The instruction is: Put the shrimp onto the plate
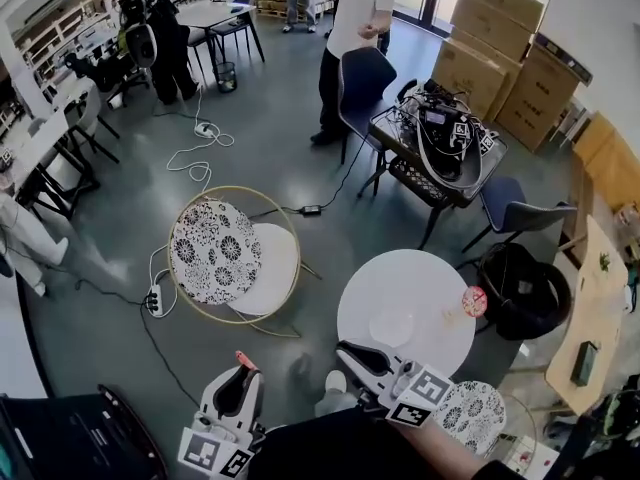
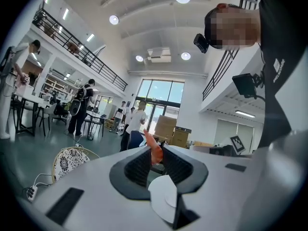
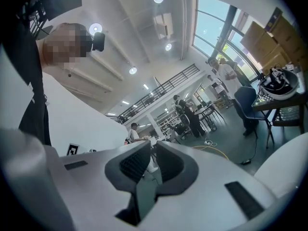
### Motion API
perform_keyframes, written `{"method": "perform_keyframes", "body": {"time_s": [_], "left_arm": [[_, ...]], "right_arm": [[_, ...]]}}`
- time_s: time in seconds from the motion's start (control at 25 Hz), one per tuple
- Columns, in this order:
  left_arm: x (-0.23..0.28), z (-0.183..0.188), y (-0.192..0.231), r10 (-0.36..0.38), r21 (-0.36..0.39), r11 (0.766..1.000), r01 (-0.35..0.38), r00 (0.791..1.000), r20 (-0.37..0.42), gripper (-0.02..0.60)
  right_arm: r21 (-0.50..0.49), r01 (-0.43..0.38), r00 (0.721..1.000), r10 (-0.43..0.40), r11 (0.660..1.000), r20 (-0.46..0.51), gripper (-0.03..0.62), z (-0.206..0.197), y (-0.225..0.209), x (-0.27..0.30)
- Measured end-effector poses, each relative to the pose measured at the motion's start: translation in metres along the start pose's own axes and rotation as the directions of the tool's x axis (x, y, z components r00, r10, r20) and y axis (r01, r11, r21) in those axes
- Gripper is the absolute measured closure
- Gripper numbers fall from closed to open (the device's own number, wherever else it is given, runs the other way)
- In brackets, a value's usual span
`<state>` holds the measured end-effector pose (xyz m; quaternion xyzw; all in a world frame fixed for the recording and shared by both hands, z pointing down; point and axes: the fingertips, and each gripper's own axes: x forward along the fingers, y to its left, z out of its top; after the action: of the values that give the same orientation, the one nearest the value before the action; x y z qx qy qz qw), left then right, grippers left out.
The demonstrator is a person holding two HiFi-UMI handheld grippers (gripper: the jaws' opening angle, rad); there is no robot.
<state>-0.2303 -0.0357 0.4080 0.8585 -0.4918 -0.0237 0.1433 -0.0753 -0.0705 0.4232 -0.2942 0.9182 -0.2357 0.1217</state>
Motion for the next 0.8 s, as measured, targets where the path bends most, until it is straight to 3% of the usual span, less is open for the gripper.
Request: {"method": "perform_keyframes", "body": {"time_s": [0.36,0.52,0.8], "left_arm": [[0.064,-0.005,-0.03,-0.062,0.053,0.996,0.066,0.995,-0.075,0.503],[0.085,-0.011,-0.038,-0.119,0.086,0.988,0.129,0.986,-0.118,0.503],[0.119,-0.013,-0.047,-0.219,0.076,0.969,0.234,0.962,-0.165,0.503]], "right_arm": [[0.042,0.029,0.999,-0.03,0.999,0.033,0.548,0.018,-0.038,-0.023],[0.044,0.075,0.996,-0.077,0.996,0.044,0.548,0.025,-0.051,-0.032],[0.056,0.178,0.98,-0.182,0.983,0.079,0.548,0.032,-0.069,-0.05]]}}
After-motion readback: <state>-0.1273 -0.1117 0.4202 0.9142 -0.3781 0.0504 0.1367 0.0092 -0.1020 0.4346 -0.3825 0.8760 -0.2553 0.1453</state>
